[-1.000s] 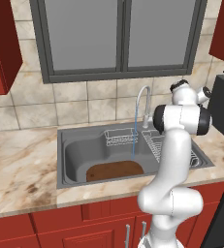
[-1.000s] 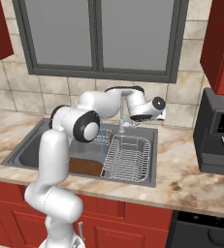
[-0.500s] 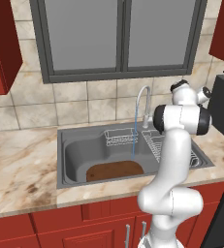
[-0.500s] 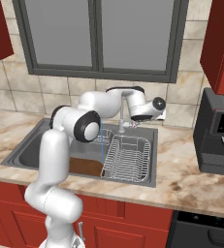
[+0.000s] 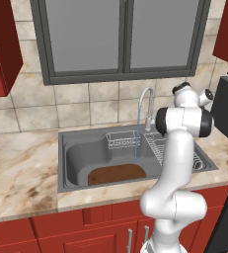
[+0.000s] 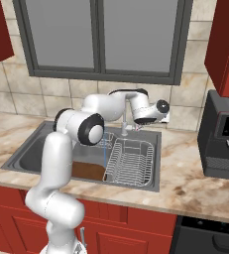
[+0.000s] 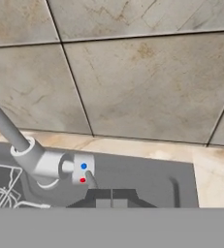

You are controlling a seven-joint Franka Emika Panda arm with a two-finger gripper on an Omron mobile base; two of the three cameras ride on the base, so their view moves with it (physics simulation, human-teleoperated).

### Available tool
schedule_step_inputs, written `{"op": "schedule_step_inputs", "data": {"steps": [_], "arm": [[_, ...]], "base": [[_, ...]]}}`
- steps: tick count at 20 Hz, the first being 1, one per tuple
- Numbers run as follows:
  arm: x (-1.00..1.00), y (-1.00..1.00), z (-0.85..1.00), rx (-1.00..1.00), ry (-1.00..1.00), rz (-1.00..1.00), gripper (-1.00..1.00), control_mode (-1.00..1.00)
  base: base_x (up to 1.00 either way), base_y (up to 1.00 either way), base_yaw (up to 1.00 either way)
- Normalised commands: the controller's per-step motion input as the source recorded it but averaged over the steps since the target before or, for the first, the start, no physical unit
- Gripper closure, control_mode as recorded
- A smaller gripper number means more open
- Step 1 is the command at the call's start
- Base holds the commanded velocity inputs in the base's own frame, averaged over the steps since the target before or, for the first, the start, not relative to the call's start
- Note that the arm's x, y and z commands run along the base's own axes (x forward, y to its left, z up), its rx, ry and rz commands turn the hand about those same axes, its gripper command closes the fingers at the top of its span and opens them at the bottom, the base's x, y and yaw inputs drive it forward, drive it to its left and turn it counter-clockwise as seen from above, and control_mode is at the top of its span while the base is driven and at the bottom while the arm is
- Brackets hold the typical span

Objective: Turn on the sink faucet with hot water and rinse the cutting board for ten seconds, then turn off the faucet. Push the cutting board to reach the water if necessary.

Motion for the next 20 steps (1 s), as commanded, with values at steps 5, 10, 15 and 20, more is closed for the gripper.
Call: {"op": "schedule_step_inputs", "data": {"steps": [5, 10, 15, 20], "arm": [[0.14, 0.00, -0.11, 0.00, 0.00, 0.01, 1.00, -1.00], [0.02, 0.00, -0.21, 0.00, 0.00, 0.01, 1.00, -1.00], [0.00, 0.00, -0.13, 0.00, 0.00, 0.01, 1.00, -1.00], [0.00, 0.00, -0.07, 0.00, 0.00, 0.01, 1.00, -1.00]], "base": [[0.00, 0.00, 0.00], [0.00, 0.00, 0.00], [0.00, 0.00, 0.00], [0.00, 0.00, 0.00]]}}
